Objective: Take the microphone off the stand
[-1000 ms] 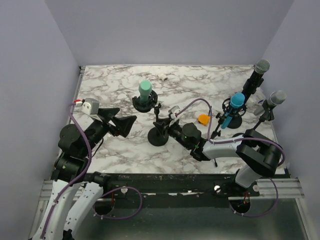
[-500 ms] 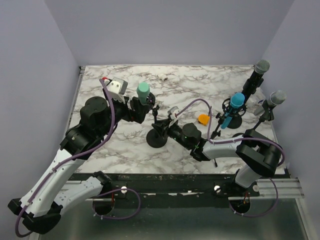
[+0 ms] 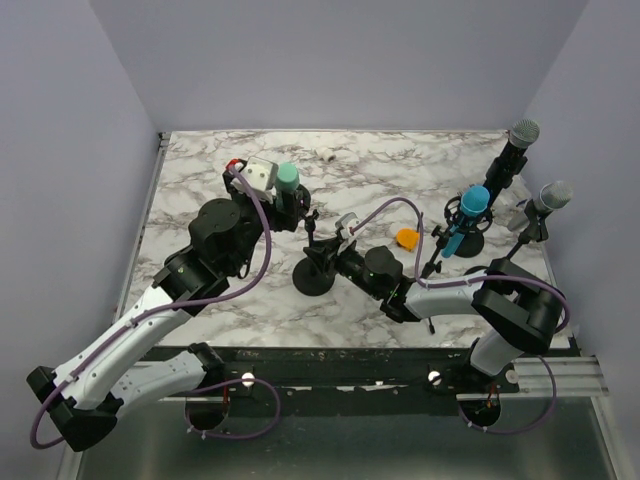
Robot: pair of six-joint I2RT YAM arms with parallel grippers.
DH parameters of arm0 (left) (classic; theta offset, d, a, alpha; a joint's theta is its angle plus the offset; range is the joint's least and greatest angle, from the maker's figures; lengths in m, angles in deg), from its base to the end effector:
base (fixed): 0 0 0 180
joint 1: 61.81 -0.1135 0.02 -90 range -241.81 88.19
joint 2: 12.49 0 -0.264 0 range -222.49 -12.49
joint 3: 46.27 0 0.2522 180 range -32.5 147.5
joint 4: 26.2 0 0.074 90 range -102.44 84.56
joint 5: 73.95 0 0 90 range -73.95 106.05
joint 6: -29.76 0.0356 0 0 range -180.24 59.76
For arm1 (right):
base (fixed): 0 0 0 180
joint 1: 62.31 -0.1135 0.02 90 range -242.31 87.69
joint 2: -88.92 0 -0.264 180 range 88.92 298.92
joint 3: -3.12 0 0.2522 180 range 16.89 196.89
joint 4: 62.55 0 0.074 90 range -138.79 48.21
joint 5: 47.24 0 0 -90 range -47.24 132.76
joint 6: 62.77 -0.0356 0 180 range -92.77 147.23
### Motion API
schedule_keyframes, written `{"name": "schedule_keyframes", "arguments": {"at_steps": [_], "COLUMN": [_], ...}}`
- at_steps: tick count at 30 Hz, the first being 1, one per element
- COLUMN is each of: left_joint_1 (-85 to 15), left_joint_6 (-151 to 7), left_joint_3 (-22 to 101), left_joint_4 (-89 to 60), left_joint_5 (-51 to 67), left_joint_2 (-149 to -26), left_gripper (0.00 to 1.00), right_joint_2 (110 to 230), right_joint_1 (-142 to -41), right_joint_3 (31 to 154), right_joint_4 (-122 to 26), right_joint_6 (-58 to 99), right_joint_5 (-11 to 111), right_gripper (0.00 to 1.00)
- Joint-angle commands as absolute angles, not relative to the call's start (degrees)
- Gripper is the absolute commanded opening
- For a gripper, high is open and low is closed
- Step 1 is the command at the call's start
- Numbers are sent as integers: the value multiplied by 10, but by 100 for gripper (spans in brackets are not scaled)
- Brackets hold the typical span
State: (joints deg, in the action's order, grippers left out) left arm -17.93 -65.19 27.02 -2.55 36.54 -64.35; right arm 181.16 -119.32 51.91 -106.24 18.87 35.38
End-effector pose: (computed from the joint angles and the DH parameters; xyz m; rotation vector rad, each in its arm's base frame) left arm 0.1521 -0.1289 0.4091 0.2702 1.5970 -0.3719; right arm 0.1796 0.2682 0.2043 -0.5715 1.5188 0.7903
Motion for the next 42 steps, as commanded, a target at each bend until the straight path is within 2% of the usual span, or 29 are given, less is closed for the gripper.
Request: {"name": "schedule_keyframes", "arguments": {"at_steps": [1, 5, 15, 30, 32, 36, 39, 42], "left_joint_1": [-168, -164, -157, -150, -150, -150, -150, -151], "left_joint_6": [-620, -616, -608, -588, -592, -619, -667, -715], "left_joint_3": [260, 249, 269, 488, 531, 588, 586, 528], "left_joint_4": [-101, -121, -119, 74, 113, 211, 318, 394], "left_joint_5": [392, 392, 380, 368, 381, 442, 505, 550], "left_joint_2": [-644, -650, -659, -674, -670, -654, -639, -604], "left_gripper": [73, 68, 30, 6, 3, 2, 0, 0], "right_joint_2": [1813, 1810, 1819, 1826, 1826, 1829, 1829, 1830], "right_joint_1": [-1201, -1201, -1201, -1201, -1200, -1201, -1201, -1201], "right_joint_3": [510, 506, 510, 518, 520, 522, 522, 521], "right_joint_4": [-1041, -1044, -1043, -1035, -1034, -1030, -1029, -1029], "right_joint_6": [179, 181, 183, 185, 187, 189, 192, 193], "right_joint_5": [362, 359, 361, 361, 360, 361, 360, 357], "right_gripper": [1, 1, 1, 1, 1, 1, 1, 1]}}
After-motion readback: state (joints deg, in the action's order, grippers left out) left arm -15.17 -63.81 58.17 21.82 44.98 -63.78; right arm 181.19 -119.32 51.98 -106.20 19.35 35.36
